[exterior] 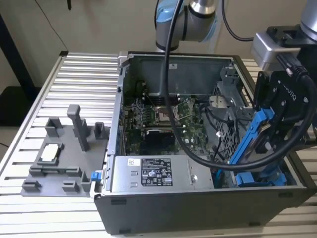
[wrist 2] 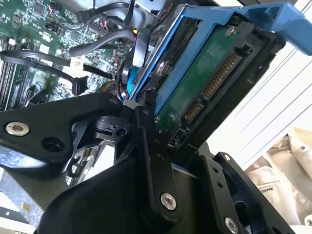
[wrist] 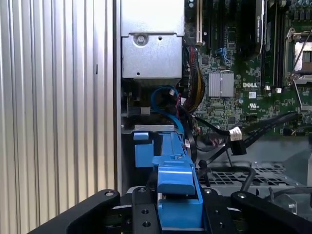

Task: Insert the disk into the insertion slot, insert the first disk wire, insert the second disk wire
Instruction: 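Insert the disk into the insertion slot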

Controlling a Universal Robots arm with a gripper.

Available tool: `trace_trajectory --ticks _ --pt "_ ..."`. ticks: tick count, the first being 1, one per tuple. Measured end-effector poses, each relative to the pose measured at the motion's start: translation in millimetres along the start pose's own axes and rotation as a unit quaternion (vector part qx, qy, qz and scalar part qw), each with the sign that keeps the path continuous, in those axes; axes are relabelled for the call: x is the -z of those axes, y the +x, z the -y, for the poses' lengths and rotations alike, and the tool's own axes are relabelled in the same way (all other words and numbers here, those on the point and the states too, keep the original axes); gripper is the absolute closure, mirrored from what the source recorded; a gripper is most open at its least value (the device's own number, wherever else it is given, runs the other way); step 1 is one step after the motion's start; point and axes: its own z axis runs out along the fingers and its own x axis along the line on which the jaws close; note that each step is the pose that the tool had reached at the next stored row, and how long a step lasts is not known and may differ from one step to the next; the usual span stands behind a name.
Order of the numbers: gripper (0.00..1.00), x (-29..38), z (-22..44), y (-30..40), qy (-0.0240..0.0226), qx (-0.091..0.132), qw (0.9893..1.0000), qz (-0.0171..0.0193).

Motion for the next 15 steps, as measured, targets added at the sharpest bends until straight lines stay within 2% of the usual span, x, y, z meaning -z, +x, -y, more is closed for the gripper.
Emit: trace_trajectory --ticks 15 --pt "0.67 -26.7 0.3 -0.3 0.0 -0.003 1.0 0.0002"
